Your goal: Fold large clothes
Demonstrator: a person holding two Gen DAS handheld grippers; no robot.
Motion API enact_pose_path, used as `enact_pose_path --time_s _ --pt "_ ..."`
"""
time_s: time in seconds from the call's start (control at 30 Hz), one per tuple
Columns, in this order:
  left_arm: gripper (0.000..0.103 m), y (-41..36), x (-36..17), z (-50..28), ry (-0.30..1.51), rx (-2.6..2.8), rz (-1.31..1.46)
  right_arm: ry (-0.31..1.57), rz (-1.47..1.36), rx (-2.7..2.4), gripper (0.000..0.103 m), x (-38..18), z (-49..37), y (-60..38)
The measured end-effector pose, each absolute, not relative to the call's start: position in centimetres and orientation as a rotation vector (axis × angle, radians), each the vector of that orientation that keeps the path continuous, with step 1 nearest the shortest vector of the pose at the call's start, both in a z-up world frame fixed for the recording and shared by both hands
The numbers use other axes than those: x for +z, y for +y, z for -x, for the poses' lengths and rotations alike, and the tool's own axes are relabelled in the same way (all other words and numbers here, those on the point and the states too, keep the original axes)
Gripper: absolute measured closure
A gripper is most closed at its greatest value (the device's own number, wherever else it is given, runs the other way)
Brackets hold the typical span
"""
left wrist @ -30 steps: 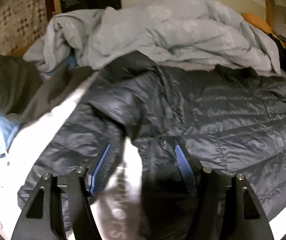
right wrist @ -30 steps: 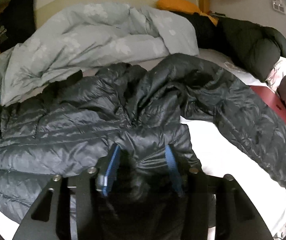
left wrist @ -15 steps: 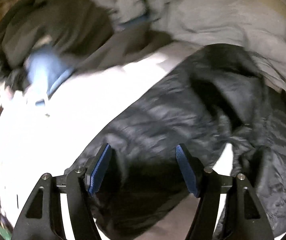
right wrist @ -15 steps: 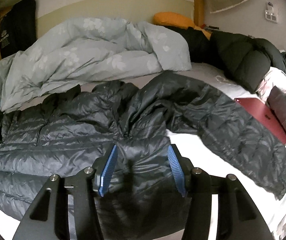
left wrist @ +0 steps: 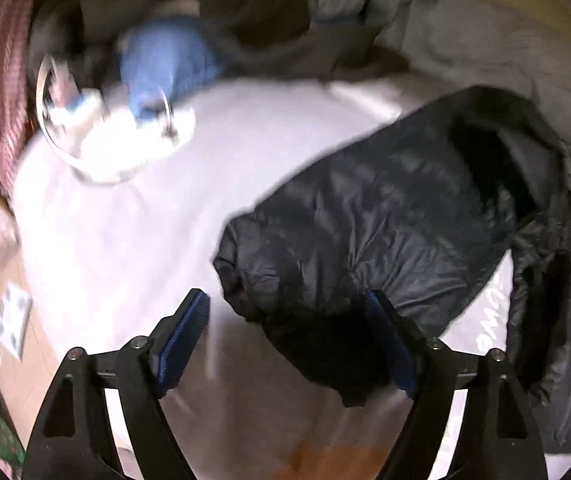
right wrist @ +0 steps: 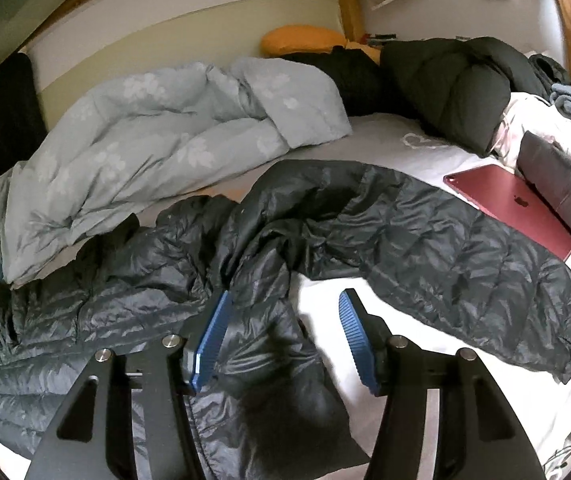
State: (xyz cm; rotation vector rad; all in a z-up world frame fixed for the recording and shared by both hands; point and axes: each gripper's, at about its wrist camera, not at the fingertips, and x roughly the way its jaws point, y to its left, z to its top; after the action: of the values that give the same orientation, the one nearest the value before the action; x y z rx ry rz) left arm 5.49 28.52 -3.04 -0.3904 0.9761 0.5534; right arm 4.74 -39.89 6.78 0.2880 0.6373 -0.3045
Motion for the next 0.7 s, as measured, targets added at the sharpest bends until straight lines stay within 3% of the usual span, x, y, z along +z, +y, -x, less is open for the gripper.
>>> enact_pose_path --time_s 0.07,0.1,0.17,0.2,0.53,0.7 --pt "0.024 28.7 -3.4 -5.7 0.968 0.567 0.405 0.646 -0.275 -0.289 0.045 6.7 -4.9 -39.4" --pt "0.032 28.4 -3.1 -5.7 0.944 0.566 0.394 0.647 -0.261 -0.289 0.045 6.7 -4.9 -39.1" --pt "0.084 27.7 -2.4 -6.0 0.913 0.554 0.338 0.641 -0.239 -0.287 0.045 6.9 -4.9 -38.6" --pt "0.096 27.2 -1.7 -6.1 0.900 0.545 0.312 0.638 -0.233 -0.284 0.045 6.9 -4.9 -38.4" --pt "0.096 16.2 14.9 -6.3 0.429 0.207 0.086 0.660 -0.162 -0.270 0.045 6.4 -5.6 -36.8" --pt "0.096 6.1 18.6 -7.1 0.333 -0.088 -0.029 0.657 -0.176 -0.214 0.045 6.8 -5.4 -36.0"
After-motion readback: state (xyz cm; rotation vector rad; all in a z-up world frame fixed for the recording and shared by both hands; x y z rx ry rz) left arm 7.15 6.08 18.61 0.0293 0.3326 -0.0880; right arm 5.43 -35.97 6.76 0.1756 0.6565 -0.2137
